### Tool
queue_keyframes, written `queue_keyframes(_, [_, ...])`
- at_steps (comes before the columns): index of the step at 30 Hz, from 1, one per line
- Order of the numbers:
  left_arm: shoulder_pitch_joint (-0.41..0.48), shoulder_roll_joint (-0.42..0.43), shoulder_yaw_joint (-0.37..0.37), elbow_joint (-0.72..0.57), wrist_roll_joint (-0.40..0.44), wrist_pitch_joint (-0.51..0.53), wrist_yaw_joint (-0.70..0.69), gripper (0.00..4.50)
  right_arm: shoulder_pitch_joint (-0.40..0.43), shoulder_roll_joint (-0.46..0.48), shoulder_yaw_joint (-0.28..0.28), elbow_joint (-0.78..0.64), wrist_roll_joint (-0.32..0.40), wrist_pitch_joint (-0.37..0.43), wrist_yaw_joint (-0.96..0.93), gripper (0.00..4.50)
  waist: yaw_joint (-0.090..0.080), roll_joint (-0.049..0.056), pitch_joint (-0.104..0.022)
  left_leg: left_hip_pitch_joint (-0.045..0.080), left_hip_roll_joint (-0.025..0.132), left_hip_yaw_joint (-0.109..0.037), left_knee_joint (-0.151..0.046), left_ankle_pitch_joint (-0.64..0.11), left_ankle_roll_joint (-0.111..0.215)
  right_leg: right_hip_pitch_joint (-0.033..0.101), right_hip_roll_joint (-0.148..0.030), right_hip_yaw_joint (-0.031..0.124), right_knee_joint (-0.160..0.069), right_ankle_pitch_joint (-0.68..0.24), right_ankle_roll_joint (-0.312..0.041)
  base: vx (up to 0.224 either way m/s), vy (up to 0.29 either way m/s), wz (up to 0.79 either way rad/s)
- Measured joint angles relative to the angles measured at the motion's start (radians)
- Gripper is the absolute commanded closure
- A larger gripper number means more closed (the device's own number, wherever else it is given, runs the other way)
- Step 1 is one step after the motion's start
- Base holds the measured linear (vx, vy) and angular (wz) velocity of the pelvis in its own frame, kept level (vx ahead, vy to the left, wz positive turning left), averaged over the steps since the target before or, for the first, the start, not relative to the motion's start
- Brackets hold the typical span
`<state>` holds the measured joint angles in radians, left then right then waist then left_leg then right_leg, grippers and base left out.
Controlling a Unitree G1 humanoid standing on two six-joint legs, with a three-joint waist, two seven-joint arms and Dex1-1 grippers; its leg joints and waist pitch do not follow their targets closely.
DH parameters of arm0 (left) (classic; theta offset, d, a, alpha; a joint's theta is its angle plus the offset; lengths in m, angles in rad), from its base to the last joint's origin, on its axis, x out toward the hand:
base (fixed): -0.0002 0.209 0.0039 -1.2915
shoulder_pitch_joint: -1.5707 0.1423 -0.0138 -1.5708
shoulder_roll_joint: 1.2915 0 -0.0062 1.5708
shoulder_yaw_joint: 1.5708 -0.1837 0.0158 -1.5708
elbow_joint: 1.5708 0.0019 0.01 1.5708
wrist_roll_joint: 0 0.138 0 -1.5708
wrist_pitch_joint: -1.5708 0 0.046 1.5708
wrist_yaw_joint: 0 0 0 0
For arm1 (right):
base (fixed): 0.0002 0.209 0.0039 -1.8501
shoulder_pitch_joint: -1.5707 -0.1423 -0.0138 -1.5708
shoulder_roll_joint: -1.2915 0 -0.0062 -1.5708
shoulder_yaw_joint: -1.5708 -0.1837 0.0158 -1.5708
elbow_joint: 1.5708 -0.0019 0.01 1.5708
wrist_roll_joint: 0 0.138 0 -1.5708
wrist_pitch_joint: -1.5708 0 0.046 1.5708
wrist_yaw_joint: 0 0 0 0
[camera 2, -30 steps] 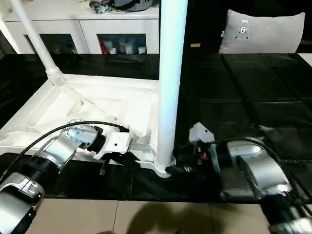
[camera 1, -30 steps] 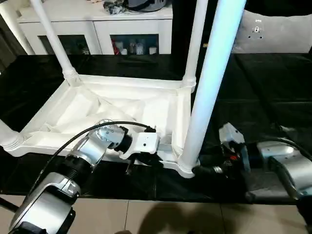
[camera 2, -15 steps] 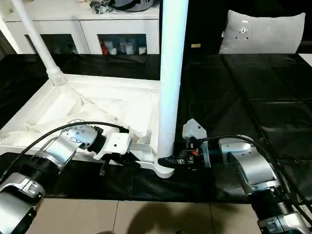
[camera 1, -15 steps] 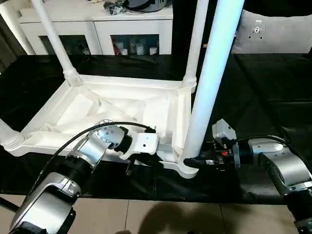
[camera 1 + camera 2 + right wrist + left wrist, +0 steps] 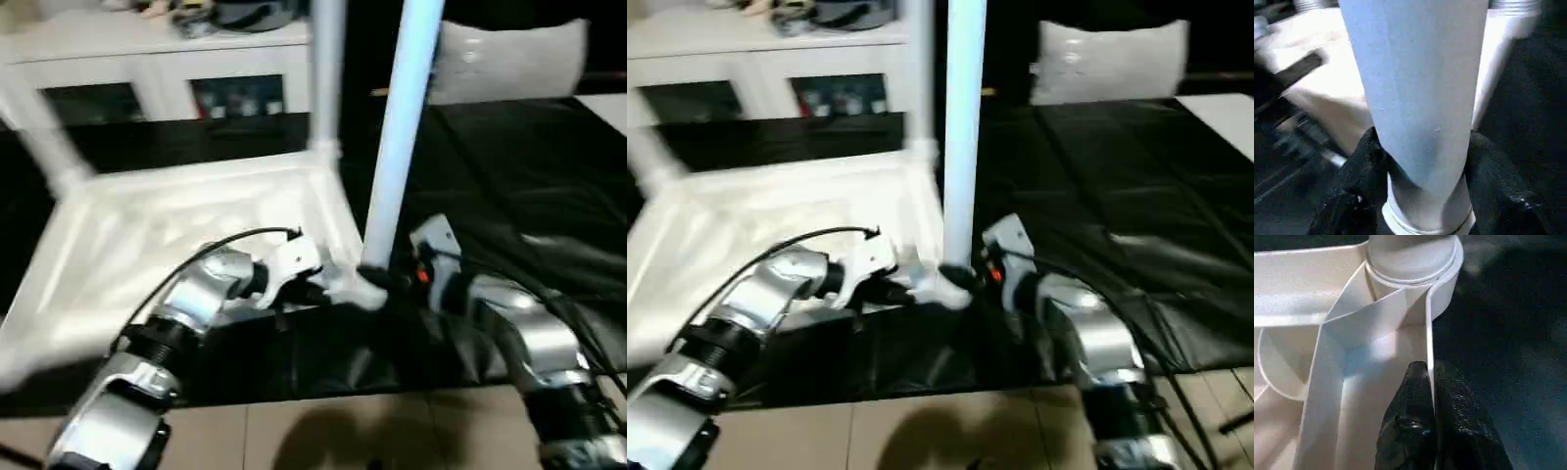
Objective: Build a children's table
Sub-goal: Rotate leg to tighten
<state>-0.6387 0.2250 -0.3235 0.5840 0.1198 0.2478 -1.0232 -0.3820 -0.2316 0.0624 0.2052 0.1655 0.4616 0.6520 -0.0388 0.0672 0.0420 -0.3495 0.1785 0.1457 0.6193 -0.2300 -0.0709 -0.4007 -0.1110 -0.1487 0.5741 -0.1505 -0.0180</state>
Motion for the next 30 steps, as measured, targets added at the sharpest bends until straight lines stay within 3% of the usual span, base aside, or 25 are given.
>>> queue_keyframes(2, [-0.016, -0.032, 0.012, 0.005, 0.023, 0.038, 0.082, 4.50, -0.041, 0.059, -0.017, 0.062, -0.027, -0.030, -0.104, 2.57, -0.012, -0.001, 0.001, -0.003, 0.000, -0.002, 0.000, 0.000, 0.000, -0.001, 0.000, -0.002, 0.000, 0.000, 0.000, 0.000, 0.000, 0.00])
queue_keyframes(3, [-0.020, -0.041, 0.014, 0.006, 0.026, 0.050, 0.101, 4.50, -0.049, 0.068, -0.021, 0.078, -0.029, -0.042, -0.126, 2.03, -0.013, -0.001, 0.001, -0.005, 0.000, -0.003, 0.000, 0.000, 0.000, -0.002, 0.000, -0.003, 0.000, 0.000, 0.000, 0.000, 0.000, 0.00])
queue_keyframes(9, [-0.033, -0.059, 0.020, 0.006, 0.028, 0.050, 0.130, 4.50, -0.050, 0.067, -0.026, 0.088, -0.041, -0.089, -0.133, 1.45, -0.005, -0.001, 0.001, -0.011, 0.000, -0.004, 0.000, -0.001, 0.009, -0.005, 0.000, -0.002, 0.001, 0.002, -0.005, 0.000, 0.000, 0.00])
queue_keyframes(17, [-0.029, -0.020, -0.009, 0.029, 0.023, -0.084, 0.051, 4.50, 0.030, -0.078, -0.023, 0.014, 0.024, -0.118, 0.107, 0.90, 0.043, 0.000, 0.000, -0.016, 0.001, -0.003, 0.000, -0.001, 0.011, -0.010, 0.000, -0.002, 0.003, 0.001, -0.006, 0.000, 0.000, 0.00])
queue_keyframes(18, [-0.028, -0.013, -0.011, 0.032, 0.022, -0.099, 0.038, 4.50, 0.035, -0.091, -0.021, 0.010, 0.028, -0.118, 0.128, 0.63, 0.045, 0.000, 0.000, -0.015, 0.001, -0.003, 0.000, -0.001, 0.011, -0.010, 0.000, -0.002, 0.003, 0.001, -0.007, 0.000, 0.000, 0.00])
queue_keyframes(23, [-0.025, 0.031, -0.036, 0.054, 0.003, -0.201, -0.077, 4.50, 0.056, -0.198, 0.005, -0.009, 0.059, -0.128, 0.298, 0.34, 0.069, 0.002, 0.001, -0.014, 0.001, -0.002, 0.001, -0.001, 0.011, -0.009, 0.000, -0.001, 0.003, 0.003, -0.007, 0.000, 0.000, 0.00])
queue_keyframes(28, [-0.019, 0.081, -0.068, 0.054, -0.013, -0.303, -0.202, 4.50, 0.057, -0.300, 0.026, -0.035, 0.090, -0.128, 0.466, 0.34, 0.094, 0.002, 0.000, -0.014, 0.001, -0.001, 0.001, -0.001, 0.011, -0.009, 0.000, 0.000, 0.003, 0.003, -0.007, 0.000, 0.000, 0.00])
queue_keyframes(30, [-0.019, 0.101, -0.079, 0.055, -0.014, -0.341, -0.246, 4.50, 0.056, -0.331, 0.032, -0.055, 0.117, -0.121, 0.542, 0.59, 0.102, 0.002, 0.000, -0.014, 0.002, -0.001, 0.001, -0.001, 0.012, -0.009, 0.000, -0.001, 0.004, 0.003, -0.007, 0.000, 0.000, 0.00])
